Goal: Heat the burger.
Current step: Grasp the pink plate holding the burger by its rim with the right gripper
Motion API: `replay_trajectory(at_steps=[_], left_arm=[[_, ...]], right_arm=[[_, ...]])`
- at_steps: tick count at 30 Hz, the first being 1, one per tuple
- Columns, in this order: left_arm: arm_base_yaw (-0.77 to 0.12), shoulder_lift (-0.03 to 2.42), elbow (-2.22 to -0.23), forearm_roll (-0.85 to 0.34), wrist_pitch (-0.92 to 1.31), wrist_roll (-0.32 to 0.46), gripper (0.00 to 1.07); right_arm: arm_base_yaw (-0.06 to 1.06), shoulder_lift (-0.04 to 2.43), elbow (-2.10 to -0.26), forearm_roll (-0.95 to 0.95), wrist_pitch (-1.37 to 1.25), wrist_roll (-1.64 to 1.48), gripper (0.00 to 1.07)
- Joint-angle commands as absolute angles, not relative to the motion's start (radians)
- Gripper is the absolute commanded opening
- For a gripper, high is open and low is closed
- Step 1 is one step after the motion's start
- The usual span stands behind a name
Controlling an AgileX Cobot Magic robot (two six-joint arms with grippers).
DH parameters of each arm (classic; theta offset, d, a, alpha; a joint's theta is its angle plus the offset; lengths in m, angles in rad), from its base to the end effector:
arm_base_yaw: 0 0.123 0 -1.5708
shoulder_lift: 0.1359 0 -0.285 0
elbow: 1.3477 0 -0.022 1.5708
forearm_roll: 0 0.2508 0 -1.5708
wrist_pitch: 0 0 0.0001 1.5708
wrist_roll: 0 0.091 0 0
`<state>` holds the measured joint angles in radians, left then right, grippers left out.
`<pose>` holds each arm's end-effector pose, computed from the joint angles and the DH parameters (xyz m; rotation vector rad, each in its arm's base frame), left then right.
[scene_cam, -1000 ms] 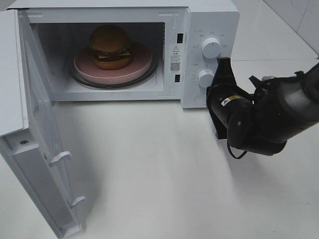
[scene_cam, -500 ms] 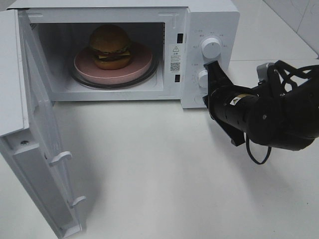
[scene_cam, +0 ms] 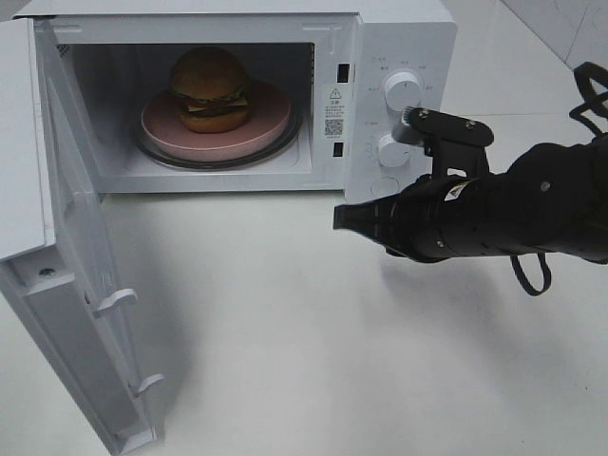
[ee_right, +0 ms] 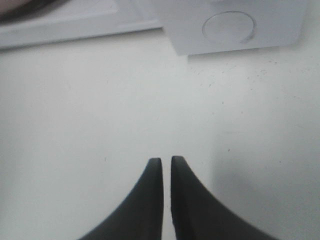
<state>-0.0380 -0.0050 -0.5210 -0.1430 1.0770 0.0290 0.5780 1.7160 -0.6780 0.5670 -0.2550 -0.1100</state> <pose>-0.0097 -0.0111 0.2824 0.0782 2.0294 -0.1763 0.2660 0.1588 0.1450 -0.0875 2.3232 0.3663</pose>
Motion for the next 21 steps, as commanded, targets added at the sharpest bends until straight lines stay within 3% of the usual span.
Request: replay_trajectory(at_steps=[1, 8, 15, 21], left_arm=[[-0.034, -0.013, -0.517, -0.142, 1.07, 0.024, 1.0], [-0.034, -0.013, -0.517, -0.142, 1.07, 0.024, 1.0], [-0.034, -0.013, -0.517, -0.142, 1.07, 0.024, 1.0], [-0.034, -0.013, -0.517, -0.142, 1.07, 0.024, 1.0]], right_arm=[[0.573, 1.654, -0.676, 0.558, -0.104, -0.365, 0.06], [0.573, 1.576, -0.696, 0.514, 0.069, -0.4, 0.08], [0.573, 1.556, -0.834, 0.289, 0.428, -0.385, 0.1], [0.573, 1.556, -0.938, 0.173, 0.578, -0.388, 0.11]])
